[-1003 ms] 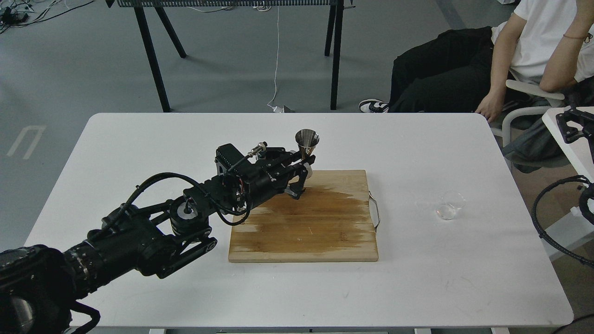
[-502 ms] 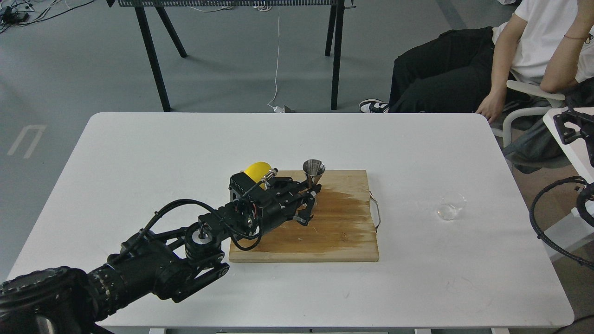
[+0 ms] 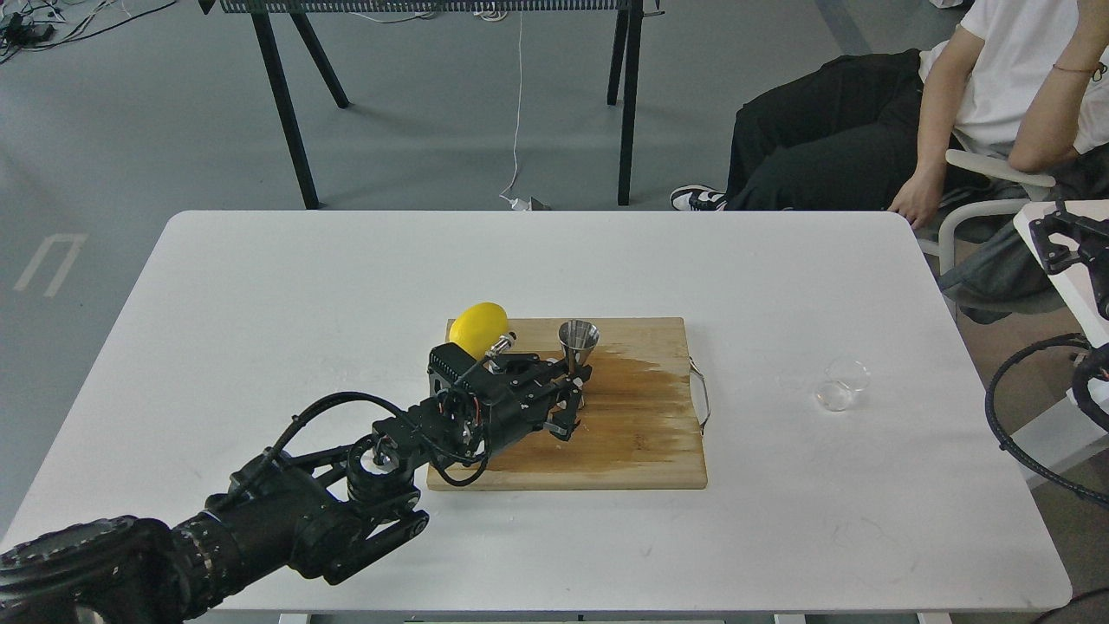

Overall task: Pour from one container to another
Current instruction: 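Lower the jigger onto the cutting board and open the left gripper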

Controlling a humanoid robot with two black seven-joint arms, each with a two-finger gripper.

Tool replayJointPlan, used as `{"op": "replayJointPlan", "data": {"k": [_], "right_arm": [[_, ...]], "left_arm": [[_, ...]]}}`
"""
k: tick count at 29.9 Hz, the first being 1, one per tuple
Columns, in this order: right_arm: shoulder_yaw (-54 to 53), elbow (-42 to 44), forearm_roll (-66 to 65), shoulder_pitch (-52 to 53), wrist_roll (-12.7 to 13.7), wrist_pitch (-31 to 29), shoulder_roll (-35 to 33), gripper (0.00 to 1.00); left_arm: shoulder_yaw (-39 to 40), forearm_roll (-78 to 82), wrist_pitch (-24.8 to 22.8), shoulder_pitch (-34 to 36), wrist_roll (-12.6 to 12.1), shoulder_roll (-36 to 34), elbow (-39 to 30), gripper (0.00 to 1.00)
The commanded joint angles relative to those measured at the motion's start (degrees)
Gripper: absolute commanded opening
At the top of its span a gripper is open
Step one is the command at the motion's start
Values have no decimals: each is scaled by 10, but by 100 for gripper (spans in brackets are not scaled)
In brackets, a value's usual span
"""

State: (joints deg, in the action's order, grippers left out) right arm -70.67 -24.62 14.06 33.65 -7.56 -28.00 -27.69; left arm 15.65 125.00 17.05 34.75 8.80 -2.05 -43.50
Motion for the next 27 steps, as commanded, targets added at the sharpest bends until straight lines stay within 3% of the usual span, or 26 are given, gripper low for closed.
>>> {"op": "replayJointPlan", "data": {"k": [1, 10, 16, 27], "right_arm": [[0, 0, 0, -1, 1, 0, -1, 100], [0, 1, 0, -2, 0, 0, -1, 100], [0, 1, 0, -2, 0, 0, 0, 100], [0, 9, 0, -3, 0, 0, 0, 100]], "left_arm": [[1, 0, -1, -3, 0, 7, 0, 27], [3, 0, -6, -3, 0, 6, 3, 29], [2, 0, -6, -4, 0, 4, 3, 60], [2, 0, -6, -14, 0, 3, -4, 68]]}}
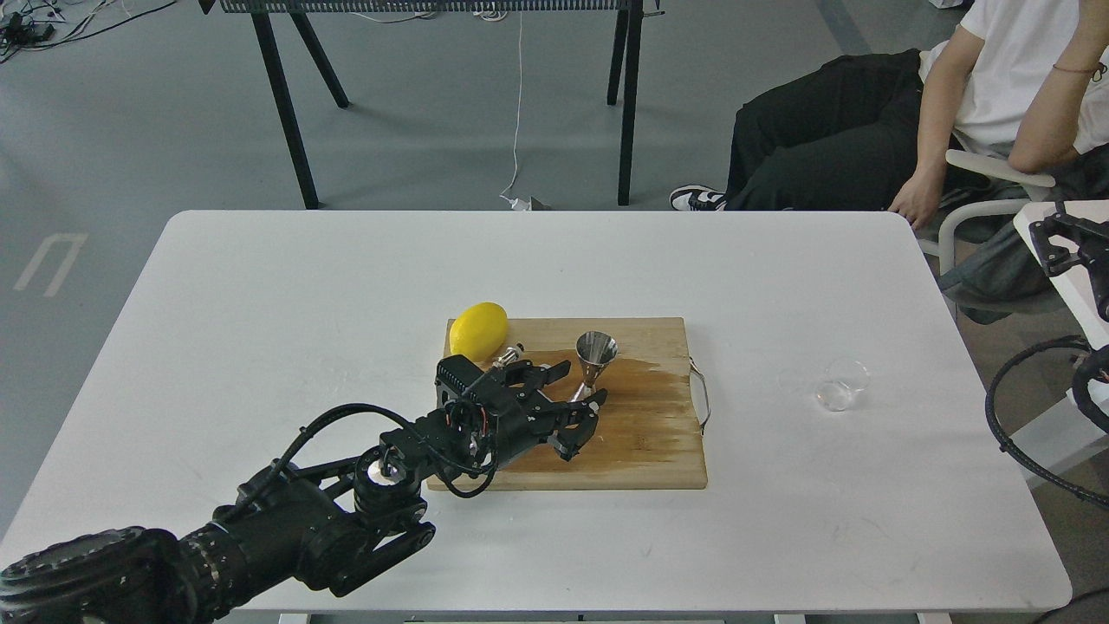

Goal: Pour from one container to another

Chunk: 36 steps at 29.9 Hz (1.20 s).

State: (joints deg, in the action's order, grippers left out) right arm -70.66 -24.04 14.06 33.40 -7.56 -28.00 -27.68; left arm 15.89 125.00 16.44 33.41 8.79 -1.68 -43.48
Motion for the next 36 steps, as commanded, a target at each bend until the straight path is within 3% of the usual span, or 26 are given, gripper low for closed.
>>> {"op": "replayJointPlan", "data": {"k": [1, 13, 21, 28, 31, 36], "right_arm": [[0, 3, 0, 0, 0, 0, 0, 100], [1, 4, 0, 0, 4, 0, -1, 100], [2, 17, 0, -7, 6, 0, -6, 100], [3, 43, 0, -18, 8, 0, -21, 100], [2, 44, 0, -24, 7, 0, -22, 100], [3, 46, -1, -32, 5, 0, -23, 100]], "left_arm": [[-1, 0, 0, 0, 0, -2, -6, 69], [5, 0, 2, -35, 1, -59, -58, 77], [82, 0, -4, -74, 4, -155, -182, 80], [106, 0, -10, -80, 6, -279, -282, 80], [140, -123, -11, -89, 9, -293, -291, 84], [178, -416, -25, -85, 11, -286, -291, 98]]}}
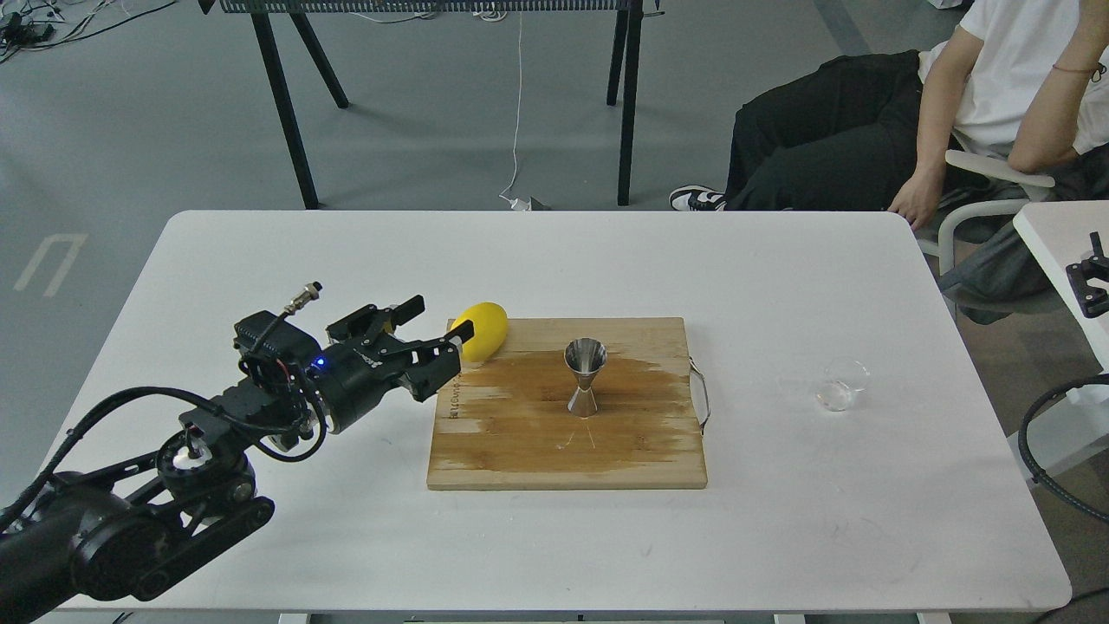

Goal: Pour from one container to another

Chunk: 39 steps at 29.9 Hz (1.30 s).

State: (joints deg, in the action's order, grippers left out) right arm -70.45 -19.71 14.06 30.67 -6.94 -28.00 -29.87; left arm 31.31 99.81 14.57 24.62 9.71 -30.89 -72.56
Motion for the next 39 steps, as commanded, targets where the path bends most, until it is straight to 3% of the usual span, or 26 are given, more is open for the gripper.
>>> {"op": "replayJointPlan", "data": {"k": [1, 3, 5, 8, 10, 14, 18, 21, 24, 33, 39], "right_arm": [[0, 8, -1, -4, -1, 0, -1, 100], [1, 20, -1, -4, -1, 0, -1, 100], [3, 20, -1, -6, 0, 0, -3, 100], [1, 20, 0, -21, -3, 0, -9, 100], [0, 21, 1, -29, -3, 0, -10, 100], [1, 20, 2, -36, 3, 0, -9, 100], [1, 11, 27, -65, 9, 0, -9, 100], [0, -25, 67, -98, 48, 0, -9, 100], [-1, -101, 98, -154, 59, 0, -10, 100], [-2, -423, 152, -332, 59, 0, -29, 100], [6, -445, 184, -367, 58, 0, 4, 100]], "left_arm": [[40, -232, -7, 4, 3, 7, 0, 99], [75, -345, -9, 7, 21, 10, 5, 100], [104, -438, -23, 28, 53, 23, 13, 100], [134, -543, -85, 59, 94, 46, 42, 100], [166, -601, -128, 62, 104, 53, 53, 100], [249, -696, -201, 61, 105, 70, 73, 100], [302, -777, -243, 66, 102, 91, 132, 100], [306, -832, -287, 81, 102, 102, 180, 100], [306, -864, -324, 83, 102, 108, 186, 100], [300, -871, -326, 84, 102, 108, 186, 100], [299, -871, -321, 97, 104, 108, 187, 100]]}}
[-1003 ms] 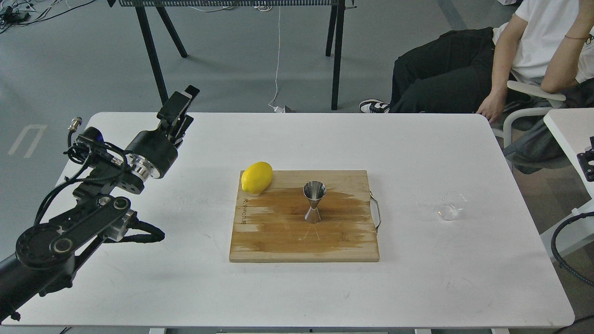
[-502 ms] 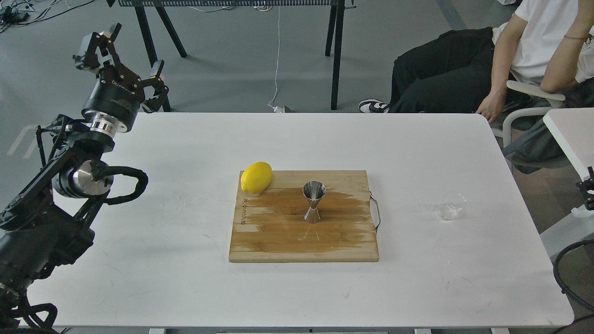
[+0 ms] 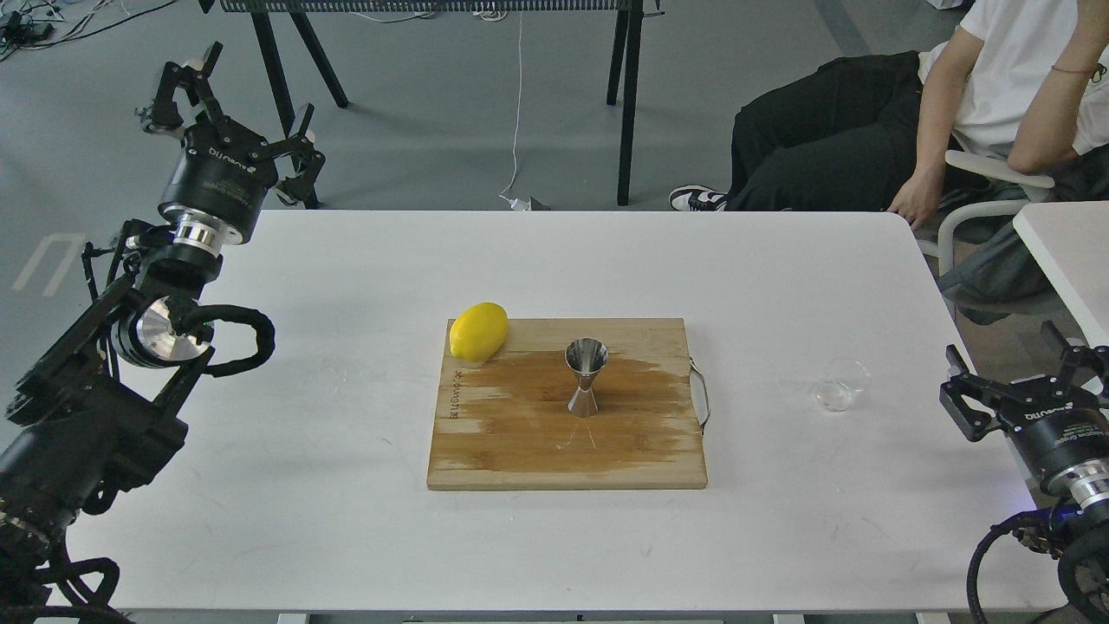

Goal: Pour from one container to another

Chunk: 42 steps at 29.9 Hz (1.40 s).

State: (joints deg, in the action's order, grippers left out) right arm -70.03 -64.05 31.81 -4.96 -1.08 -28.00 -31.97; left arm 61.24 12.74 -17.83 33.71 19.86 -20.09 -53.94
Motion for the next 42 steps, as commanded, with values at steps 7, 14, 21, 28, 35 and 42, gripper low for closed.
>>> {"op": "replayJointPlan", "data": {"k": [7, 14, 21, 28, 35, 42], "right_arm": [[-4, 0, 3, -9, -4, 81, 111, 100], [6, -8, 4, 18, 2, 194, 112, 100], [34, -15, 0, 76, 18, 315, 112, 100], [56, 9, -3, 108, 19, 327, 125, 100], [50, 56, -3, 123, 13, 323, 146, 99], [46, 60, -3, 136, 10, 325, 152, 94]], "left_arm": [[-2, 0, 10, 7, 4, 0, 2, 100], [-1, 0, 9, 7, 4, -8, 2, 100], [3, 0, 3, 5, 5, -26, 5, 100], [4, 0, 3, 7, 5, -32, 14, 100], [6, 1, -6, 11, 5, -31, 30, 100], [4, -1, -11, 47, 7, -30, 88, 100]]}}
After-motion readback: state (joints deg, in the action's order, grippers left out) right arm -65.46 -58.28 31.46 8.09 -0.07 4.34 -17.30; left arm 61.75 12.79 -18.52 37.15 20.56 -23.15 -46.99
